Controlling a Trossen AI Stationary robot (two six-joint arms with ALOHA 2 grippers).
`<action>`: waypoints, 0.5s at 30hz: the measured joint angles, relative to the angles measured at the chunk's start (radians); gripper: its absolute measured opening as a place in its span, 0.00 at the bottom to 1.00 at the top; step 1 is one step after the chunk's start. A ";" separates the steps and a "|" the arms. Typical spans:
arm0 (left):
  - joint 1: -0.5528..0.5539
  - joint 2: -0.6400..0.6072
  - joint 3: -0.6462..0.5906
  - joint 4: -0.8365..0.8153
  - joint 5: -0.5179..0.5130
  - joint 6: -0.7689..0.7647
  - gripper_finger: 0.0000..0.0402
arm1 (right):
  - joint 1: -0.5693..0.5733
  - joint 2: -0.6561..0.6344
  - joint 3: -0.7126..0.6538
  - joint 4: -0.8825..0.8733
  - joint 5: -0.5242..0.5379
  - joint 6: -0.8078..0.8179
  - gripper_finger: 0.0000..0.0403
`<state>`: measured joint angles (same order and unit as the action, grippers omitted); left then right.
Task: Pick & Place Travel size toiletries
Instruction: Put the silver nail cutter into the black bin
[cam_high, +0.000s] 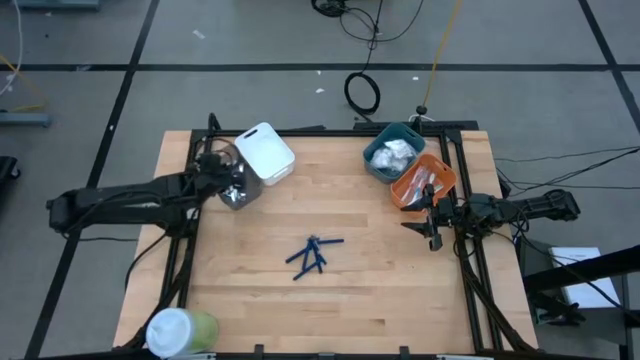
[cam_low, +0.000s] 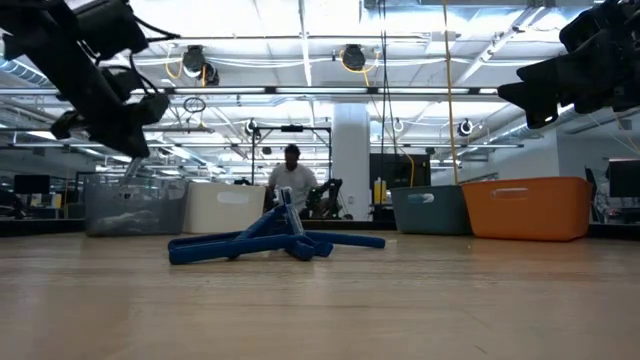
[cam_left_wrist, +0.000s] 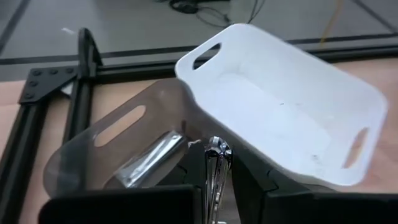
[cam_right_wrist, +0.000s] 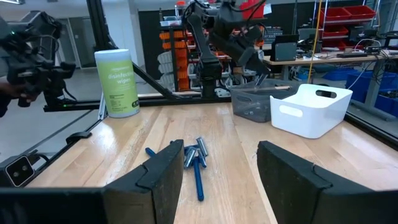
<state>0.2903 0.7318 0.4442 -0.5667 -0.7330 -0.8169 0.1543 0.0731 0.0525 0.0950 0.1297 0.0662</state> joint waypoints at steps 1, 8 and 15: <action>0.007 0.012 0.000 0.000 0.000 0.000 0.09 | 0.000 0.000 0.000 0.000 0.000 0.000 0.48; 0.018 0.088 0.000 0.001 0.003 0.000 0.09 | 0.000 0.000 0.000 0.000 0.000 0.000 0.48; 0.018 0.140 0.000 0.002 0.004 -0.001 0.18 | 0.000 0.000 0.000 0.000 0.000 0.000 0.48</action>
<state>0.3080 0.8714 0.4442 -0.5644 -0.7292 -0.8181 0.1542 0.0731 0.0525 0.0948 0.1299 0.0662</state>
